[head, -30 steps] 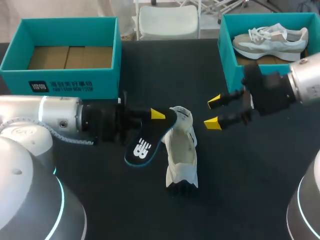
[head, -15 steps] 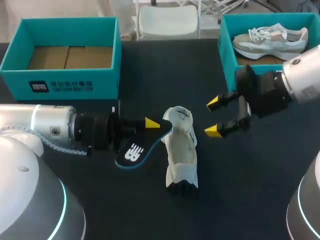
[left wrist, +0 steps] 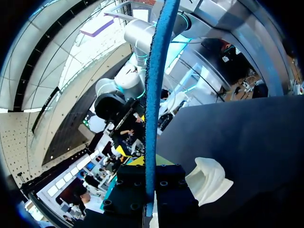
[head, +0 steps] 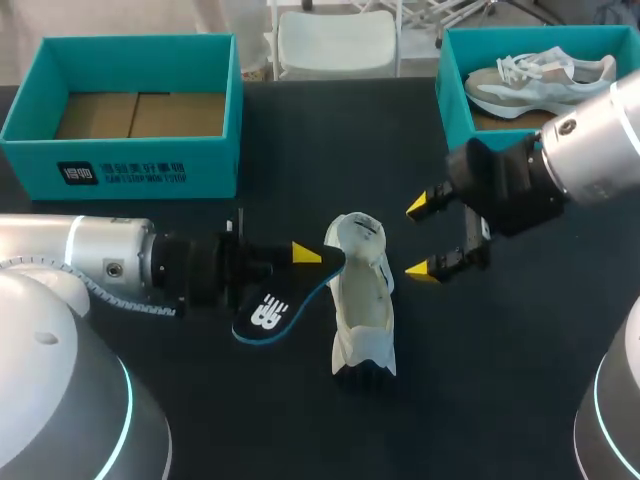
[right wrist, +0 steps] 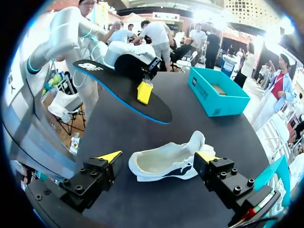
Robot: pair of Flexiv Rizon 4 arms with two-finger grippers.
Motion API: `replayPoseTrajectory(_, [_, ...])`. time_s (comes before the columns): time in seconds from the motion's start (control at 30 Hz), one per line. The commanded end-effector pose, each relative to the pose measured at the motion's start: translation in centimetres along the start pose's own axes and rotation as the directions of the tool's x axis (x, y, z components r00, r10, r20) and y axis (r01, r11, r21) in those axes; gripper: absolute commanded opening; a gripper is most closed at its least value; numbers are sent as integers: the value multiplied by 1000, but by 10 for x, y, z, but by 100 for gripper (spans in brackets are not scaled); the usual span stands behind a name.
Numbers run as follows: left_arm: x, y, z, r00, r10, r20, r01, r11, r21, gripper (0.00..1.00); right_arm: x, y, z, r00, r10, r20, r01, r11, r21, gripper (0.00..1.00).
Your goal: Take the shoe out of the shoebox, open the shoe tongue, remove and reinsert the insole, then place the shoe into the shoebox
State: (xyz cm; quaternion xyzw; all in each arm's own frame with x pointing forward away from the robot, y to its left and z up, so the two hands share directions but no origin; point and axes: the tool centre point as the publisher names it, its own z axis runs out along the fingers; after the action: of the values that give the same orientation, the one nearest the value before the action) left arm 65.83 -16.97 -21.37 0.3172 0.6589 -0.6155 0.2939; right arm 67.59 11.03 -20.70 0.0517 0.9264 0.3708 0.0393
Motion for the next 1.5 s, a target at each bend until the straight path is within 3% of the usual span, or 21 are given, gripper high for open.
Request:
replayPoseTrajectory(0.03, [1, -1, 1, 1000, 1, 2, -1, 1000, -3, 0, 0, 1, 3, 1000, 1, 1, -1, 1000, 4, 100])
replayPoseTrajectory(0.07, [1, -1, 1, 1000, 1, 2, -1, 1000, -3, 0, 0, 1, 3, 1000, 1, 1, -1, 1000, 4, 100])
replayPoseTrajectory(0.1, [1, -1, 1, 1000, 1, 2, -1, 1000, -3, 0, -1, -3, 7, 1000, -28, -6, 29, 997, 78, 100])
replayPoseTrajectory(0.13, [1, -1, 1, 1000, 1, 2, -1, 1000, -3, 0, -2, -5, 10, 998, -62, 7, 62, 995, 80, 100])
replayPoseTrajectory(0.27, [17, 0, 6, 1000, 2, -6, -2, 1000, -2, 0, -2, -22, 19, 990, -144, 14, 138, 972, 191, 100])
replayPoseTrajectory(0.4, [27, -2, 7, 1000, -12, 13, 12, 1000, -1, 0, -4, -36, 28, 975, -214, 57, 199, 959, 202, 100])
replayPoseTrajectory(0.77, [49, -6, 10, 1000, 0, 28, 1, 1000, -22, 0, -12, -71, 62, 967, -254, 34, 241, 948, 207, 100])
replayPoseTrajectory(1.07, [57, -12, 12, 999, -24, 34, 25, 999, -27, 0, -19, -74, 80, 949, -313, -26, 309, 916, 255, 100])
replayPoseTrajectory(1.5, [53, -13, 17, 998, -29, 47, 31, 999, -43, 0, -25, -80, 91, 952, -305, -7, 295, 913, 280, 100])
